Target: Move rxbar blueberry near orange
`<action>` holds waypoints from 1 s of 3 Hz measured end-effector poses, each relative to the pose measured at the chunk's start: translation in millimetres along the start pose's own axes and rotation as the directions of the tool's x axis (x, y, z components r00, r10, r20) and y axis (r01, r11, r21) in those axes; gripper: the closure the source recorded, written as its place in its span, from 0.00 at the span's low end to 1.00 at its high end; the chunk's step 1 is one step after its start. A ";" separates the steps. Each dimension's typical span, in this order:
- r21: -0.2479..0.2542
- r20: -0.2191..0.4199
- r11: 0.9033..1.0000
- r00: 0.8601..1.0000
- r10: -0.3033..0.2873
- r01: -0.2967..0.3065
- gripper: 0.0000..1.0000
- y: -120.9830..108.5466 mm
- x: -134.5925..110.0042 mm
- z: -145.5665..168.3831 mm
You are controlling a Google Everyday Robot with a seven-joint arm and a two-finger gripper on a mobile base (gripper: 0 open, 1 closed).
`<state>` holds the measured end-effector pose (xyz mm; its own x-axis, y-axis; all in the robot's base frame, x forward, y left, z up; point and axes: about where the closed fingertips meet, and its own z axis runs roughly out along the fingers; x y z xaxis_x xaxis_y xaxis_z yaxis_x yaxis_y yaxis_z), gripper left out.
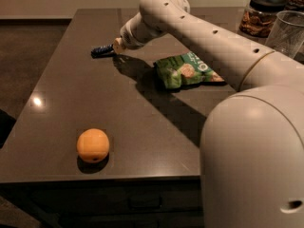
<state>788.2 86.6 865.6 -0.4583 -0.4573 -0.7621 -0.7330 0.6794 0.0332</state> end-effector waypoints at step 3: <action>-0.123 0.084 0.991 0.995 -0.050 0.060 1.00 35.1 34.5 -94.4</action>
Offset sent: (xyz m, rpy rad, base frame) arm -0.0913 -0.0629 0.0476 0.0982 -0.0397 0.1181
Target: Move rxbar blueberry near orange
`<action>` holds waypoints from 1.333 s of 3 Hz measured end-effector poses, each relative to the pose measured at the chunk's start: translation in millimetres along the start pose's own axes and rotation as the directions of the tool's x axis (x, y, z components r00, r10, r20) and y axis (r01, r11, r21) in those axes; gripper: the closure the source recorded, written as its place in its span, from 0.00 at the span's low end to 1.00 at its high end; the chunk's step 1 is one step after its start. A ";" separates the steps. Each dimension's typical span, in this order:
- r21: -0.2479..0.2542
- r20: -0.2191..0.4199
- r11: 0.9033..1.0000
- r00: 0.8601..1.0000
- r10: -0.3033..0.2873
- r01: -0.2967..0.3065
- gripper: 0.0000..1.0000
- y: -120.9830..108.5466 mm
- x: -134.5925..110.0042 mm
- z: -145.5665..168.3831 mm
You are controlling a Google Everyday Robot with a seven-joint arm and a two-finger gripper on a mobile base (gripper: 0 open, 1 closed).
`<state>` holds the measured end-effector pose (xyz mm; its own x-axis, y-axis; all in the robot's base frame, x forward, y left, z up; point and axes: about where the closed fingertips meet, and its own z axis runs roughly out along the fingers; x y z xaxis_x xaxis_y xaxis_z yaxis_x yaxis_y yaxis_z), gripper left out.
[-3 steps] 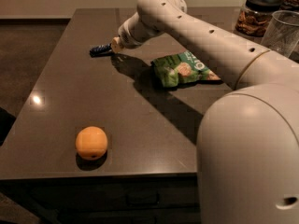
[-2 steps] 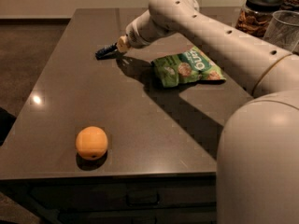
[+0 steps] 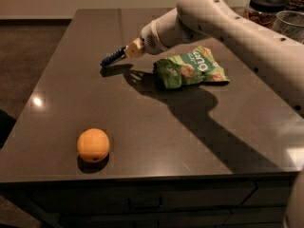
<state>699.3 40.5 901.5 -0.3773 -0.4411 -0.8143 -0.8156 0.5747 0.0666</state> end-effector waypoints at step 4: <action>-0.025 0.064 0.996 0.994 -0.087 0.089 1.00 70.8 96.4 -123.3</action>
Offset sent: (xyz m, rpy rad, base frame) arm -0.1205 -0.0607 -0.0011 0.0271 -0.0491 0.1181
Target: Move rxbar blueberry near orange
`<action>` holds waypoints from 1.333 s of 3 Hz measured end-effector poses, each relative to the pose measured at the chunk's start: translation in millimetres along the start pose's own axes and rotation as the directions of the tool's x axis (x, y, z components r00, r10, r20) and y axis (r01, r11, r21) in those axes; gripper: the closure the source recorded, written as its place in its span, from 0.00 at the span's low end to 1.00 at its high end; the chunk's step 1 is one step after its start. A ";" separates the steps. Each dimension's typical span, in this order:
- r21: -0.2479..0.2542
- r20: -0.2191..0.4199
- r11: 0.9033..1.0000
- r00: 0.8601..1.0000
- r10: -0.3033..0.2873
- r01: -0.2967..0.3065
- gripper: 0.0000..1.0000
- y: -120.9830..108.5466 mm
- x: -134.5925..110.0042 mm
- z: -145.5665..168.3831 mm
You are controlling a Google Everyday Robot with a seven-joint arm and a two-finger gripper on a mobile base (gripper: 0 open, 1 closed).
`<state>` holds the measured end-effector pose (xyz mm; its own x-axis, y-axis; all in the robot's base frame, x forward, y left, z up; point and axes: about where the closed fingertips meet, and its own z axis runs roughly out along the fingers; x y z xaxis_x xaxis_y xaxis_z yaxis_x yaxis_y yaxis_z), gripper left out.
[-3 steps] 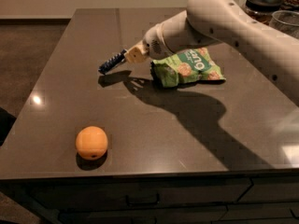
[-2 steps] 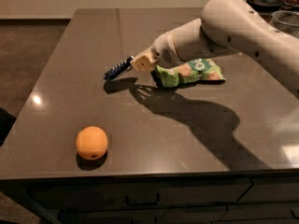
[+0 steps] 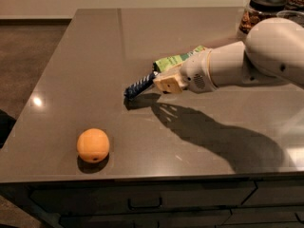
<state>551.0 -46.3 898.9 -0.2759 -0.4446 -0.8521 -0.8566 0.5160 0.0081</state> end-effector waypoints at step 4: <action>0.029 -0.003 0.997 0.997 -0.071 0.071 1.00 36.1 40.4 -55.8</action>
Offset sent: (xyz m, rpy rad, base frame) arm -0.0716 -0.0626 -0.0083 -0.0124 -0.0549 -0.0397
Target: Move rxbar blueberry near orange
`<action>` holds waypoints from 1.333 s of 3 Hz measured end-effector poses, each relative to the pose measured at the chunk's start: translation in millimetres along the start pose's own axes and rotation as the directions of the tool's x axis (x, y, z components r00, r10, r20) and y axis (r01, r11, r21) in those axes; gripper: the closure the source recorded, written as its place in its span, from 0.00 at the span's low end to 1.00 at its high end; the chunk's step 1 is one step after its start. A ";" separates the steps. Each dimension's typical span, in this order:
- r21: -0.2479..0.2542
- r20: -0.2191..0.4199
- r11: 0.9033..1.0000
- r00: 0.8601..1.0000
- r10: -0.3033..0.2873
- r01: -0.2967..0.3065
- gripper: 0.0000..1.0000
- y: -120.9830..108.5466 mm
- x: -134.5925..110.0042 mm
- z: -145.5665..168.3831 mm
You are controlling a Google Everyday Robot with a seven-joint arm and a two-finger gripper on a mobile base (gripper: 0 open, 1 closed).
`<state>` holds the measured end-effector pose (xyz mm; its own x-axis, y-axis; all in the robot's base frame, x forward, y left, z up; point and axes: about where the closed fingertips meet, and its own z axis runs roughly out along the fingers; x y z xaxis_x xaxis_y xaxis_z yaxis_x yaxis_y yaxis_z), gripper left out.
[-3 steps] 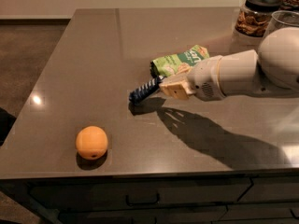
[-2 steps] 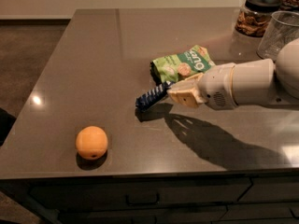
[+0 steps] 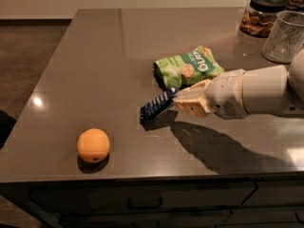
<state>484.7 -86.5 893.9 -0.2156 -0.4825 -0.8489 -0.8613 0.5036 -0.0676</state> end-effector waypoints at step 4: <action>-0.091 0.051 0.995 0.998 -0.041 0.046 1.00 40.1 -6.9 0.9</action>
Offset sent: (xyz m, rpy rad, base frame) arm -0.0235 0.0202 0.0015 0.0281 -0.0204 0.0957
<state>452.0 -62.3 896.6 -0.1560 -0.4658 -0.8710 -0.9087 0.4134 -0.0584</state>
